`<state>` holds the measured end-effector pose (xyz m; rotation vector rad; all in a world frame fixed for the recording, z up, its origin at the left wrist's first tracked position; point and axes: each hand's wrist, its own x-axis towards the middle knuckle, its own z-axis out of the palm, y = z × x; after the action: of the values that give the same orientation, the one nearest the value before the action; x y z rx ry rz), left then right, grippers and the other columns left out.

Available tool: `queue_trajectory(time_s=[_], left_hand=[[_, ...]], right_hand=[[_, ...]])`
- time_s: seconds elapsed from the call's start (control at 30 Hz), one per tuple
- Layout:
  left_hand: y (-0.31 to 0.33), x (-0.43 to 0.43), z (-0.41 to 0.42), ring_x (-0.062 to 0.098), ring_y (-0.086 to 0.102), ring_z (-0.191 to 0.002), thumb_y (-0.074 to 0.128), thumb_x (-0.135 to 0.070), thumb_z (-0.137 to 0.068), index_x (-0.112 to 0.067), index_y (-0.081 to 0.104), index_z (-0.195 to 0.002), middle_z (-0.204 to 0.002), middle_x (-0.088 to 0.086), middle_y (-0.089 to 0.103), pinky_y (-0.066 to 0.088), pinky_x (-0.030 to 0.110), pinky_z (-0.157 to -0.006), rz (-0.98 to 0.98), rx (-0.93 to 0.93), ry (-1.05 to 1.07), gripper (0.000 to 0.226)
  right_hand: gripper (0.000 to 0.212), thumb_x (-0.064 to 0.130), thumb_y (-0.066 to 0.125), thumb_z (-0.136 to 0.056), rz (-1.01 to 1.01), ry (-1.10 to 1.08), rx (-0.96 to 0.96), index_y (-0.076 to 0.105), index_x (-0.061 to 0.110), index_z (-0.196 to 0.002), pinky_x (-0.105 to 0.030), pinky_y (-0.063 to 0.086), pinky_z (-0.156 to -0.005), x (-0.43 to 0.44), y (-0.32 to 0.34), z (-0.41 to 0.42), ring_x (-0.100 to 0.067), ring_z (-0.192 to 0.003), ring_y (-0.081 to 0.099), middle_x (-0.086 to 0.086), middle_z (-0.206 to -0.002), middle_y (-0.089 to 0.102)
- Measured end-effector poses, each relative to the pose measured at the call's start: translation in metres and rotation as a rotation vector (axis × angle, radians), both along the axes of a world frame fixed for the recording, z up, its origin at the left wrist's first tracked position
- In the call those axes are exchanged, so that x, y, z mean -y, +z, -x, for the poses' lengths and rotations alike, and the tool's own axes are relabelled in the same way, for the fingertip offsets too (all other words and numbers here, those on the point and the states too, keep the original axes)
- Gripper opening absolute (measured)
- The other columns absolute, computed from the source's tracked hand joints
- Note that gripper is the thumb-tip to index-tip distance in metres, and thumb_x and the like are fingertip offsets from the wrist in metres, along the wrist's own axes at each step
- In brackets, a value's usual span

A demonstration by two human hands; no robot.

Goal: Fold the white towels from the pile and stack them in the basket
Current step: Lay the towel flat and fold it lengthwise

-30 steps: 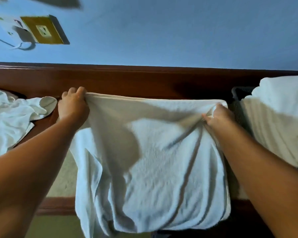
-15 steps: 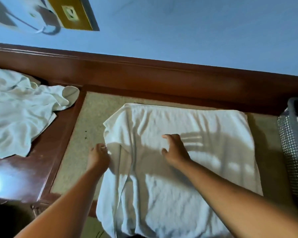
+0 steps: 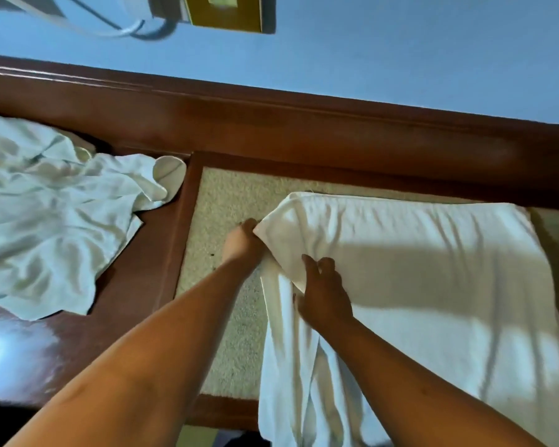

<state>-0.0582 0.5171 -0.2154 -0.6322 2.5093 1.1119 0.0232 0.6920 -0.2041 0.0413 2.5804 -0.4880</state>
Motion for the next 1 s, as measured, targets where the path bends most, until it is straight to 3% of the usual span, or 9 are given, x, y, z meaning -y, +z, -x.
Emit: queue_trajectory(time_s=[0.17, 0.3, 0.37, 0.47, 0.57, 0.63, 0.7, 0.8, 1.0], left_hand=[[-0.007, 0.038, 0.051, 0.029, 0.058, -0.081, 0.044, -0.041, -0.105, -0.009, 0.066, -0.095, -0.085, 0.010, 0.061, 0.043, 0.031, -0.071, -0.080, -0.031, 0.241, 0.040], [-0.015, 0.050, 0.060, 0.027, 0.060, -0.064, 0.054, -0.043, -0.100, -0.015, 0.057, -0.068, -0.065, 0.005, 0.059, 0.047, 0.027, -0.051, -0.160, -0.018, 0.254, 0.043], [-0.015, 0.052, 0.052, 0.023, 0.061, -0.056, 0.062, -0.041, -0.096, -0.015, 0.055, -0.067, -0.062, 0.004, 0.059, 0.046, 0.022, -0.041, -0.215, -0.015, 0.283, 0.040], [-0.018, 0.057, 0.031, 0.022, 0.070, -0.068, 0.069, -0.033, -0.092, -0.013, 0.062, -0.082, -0.082, 0.007, 0.072, 0.061, 0.032, -0.058, -0.343, 0.046, 0.353, 0.023], [-0.016, 0.062, 0.001, 0.017, 0.072, -0.075, 0.067, -0.021, -0.095, -0.014, 0.060, -0.088, -0.090, 0.008, 0.074, 0.061, 0.029, -0.063, -0.466, 0.074, 0.442, 0.012], [-0.012, 0.065, -0.021, 0.014, 0.073, -0.077, 0.058, -0.015, -0.099, -0.014, 0.057, -0.092, -0.088, 0.006, 0.075, 0.058, 0.027, -0.064, -0.559, 0.095, 0.459, 0.008], [-0.008, 0.068, -0.044, 0.012, 0.073, -0.076, 0.051, -0.013, -0.102, -0.014, 0.056, -0.093, -0.090, 0.005, 0.075, 0.055, 0.025, -0.065, -0.614, 0.144, 0.450, 0.010], [-0.004, 0.067, -0.085, 0.014, 0.072, -0.080, 0.049, -0.012, -0.102, -0.012, 0.057, -0.097, -0.093, 0.006, 0.076, 0.052, 0.027, -0.070, -0.634, 0.249, 0.332, 0.010], [0.000, 0.046, -0.154, 0.026, 0.074, -0.089, 0.051, -0.007, -0.101, -0.004, 0.063, -0.108, -0.101, 0.015, 0.074, 0.062, 0.040, -0.079, -0.664, 0.421, 0.085, 0.014]], right_hand=[[0.060, 0.026, 0.058, -0.093, -0.139, 0.007, -0.061, 0.032, 0.024, -0.148, -0.038, 0.054, -0.082, 0.022, -0.006, 0.025, -0.028, -0.118, 0.045, -0.006, -0.139, 0.031], [0.022, 0.031, 0.048, -0.101, -0.178, 0.046, -0.230, 0.057, 0.016, -0.114, -0.034, 0.044, -0.068, 0.036, 0.002, 0.045, -0.028, -0.096, 0.057, -0.006, -0.111, 0.053], [0.023, 0.034, 0.044, -0.103, -0.066, 0.016, -0.235, 0.057, 0.015, -0.101, -0.031, 0.037, -0.061, 0.045, 0.006, 0.053, -0.026, -0.084, 0.059, -0.003, -0.095, 0.059], [0.032, 0.034, 0.048, -0.101, 0.250, -0.200, -0.183, 0.047, 0.011, -0.078, -0.033, 0.029, -0.054, 0.066, 0.012, 0.075, -0.022, -0.065, 0.049, 0.002, -0.066, 0.049], [0.039, 0.035, 0.053, -0.099, 0.332, -0.254, -0.123, 0.041, 0.012, -0.069, -0.034, 0.027, -0.056, 0.092, 0.014, 0.095, -0.018, -0.058, 0.039, 0.001, -0.060, 0.042], [0.033, 0.036, 0.050, -0.101, 0.341, -0.232, -0.051, 0.049, 0.017, -0.074, -0.031, 0.030, -0.061, 0.106, 0.014, 0.098, -0.017, -0.065, 0.045, 0.001, -0.069, 0.049], [0.026, 0.037, 0.046, -0.103, 0.362, -0.215, 0.072, 0.063, 0.018, -0.099, -0.028, 0.039, -0.077, 0.113, 0.012, 0.095, -0.021, -0.092, 0.057, -0.004, -0.098, 0.063], [0.036, 0.027, 0.042, -0.104, 0.424, -0.235, 0.112, 0.059, 0.020, -0.135, -0.028, 0.042, -0.101, 0.110, 0.014, 0.078, -0.019, -0.124, 0.055, -0.001, -0.137, 0.060], [0.032, 0.024, 0.044, -0.104, 0.457, -0.471, 0.225, 0.057, 0.017, -0.132, -0.031, 0.052, -0.084, 0.065, 0.015, -0.009, -0.016, -0.091, 0.066, -0.004, -0.112, 0.068]])
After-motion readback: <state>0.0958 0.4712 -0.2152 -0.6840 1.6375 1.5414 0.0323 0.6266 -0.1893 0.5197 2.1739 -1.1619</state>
